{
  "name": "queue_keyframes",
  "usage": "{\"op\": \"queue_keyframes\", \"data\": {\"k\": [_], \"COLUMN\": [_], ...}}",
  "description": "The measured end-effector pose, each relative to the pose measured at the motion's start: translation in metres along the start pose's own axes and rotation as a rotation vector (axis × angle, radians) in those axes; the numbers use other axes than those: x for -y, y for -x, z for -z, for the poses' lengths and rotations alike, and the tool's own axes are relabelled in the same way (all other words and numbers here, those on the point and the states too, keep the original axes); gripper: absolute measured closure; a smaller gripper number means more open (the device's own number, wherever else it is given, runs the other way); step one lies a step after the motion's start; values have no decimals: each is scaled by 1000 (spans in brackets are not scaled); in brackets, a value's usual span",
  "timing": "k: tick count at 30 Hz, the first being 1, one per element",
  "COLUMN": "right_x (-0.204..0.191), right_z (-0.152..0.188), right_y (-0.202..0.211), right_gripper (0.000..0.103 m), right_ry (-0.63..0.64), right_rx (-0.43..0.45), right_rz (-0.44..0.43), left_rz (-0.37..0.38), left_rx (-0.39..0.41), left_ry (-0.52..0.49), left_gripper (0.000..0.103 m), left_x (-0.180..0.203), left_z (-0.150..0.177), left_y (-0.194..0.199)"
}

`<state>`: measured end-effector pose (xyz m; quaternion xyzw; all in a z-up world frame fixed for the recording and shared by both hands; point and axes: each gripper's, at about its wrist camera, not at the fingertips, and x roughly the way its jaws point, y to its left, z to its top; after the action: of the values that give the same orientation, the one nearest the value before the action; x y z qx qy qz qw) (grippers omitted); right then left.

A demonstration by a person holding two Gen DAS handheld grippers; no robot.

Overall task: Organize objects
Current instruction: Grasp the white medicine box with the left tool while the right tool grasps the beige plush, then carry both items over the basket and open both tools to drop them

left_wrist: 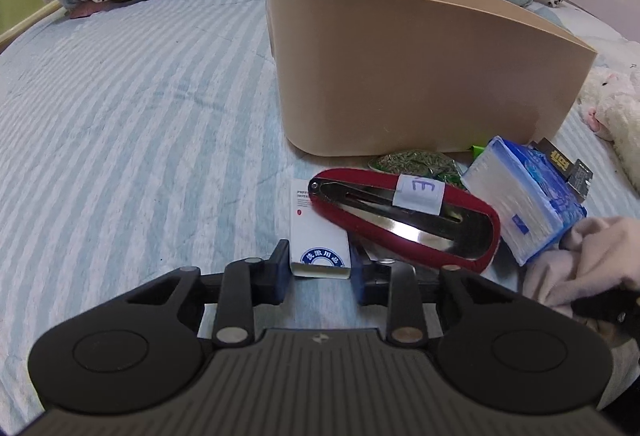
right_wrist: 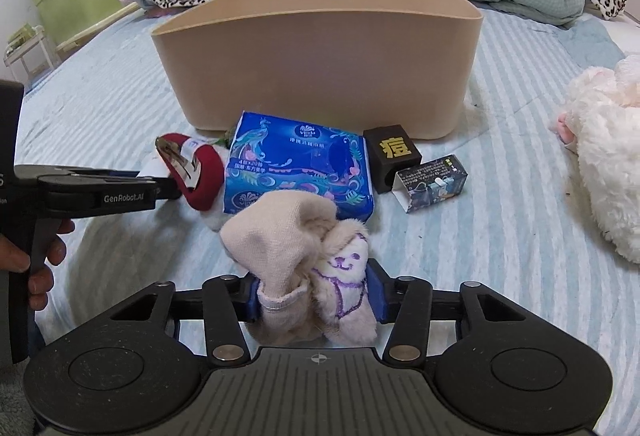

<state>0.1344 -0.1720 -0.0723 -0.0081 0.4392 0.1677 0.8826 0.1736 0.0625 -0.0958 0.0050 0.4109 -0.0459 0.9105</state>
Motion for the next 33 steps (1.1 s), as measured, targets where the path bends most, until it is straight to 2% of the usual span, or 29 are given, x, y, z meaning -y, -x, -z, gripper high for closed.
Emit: {"op": "queue_keyframes", "data": {"k": [5,11,15,19,22,25,29,33], "right_x": [2,11,20,28,32,39,48,54], "right_z": [1,4,0,-15,-32,-52,-79,-107], "right_y": [11,34,51,71,84,94,99,94], "right_gripper": [60,60,60,60,60,60,60,60], "right_ry": [-18,-76,-101,-100,-92,-97,-103,-97], "right_rx": [21,73,121,197,262,333,404,426], "right_rz": [11,0,6,17,27,29,31,19], "left_rz": [16,-19,36,26,53,55,38,-20], "left_rx": [0,17,53,133,178,232,288,341], "left_ry": [20,28,106,93,108,79,21,-18], "left_gripper": [72,72,72,72,72,72,72,72], "left_x": [-3,-8,-20,-19,-19,-11,7,25], "left_z": [5,18,15,-3,-25,-46,-76,-104], "left_y": [11,39,66,89,101,109,107,91]}}
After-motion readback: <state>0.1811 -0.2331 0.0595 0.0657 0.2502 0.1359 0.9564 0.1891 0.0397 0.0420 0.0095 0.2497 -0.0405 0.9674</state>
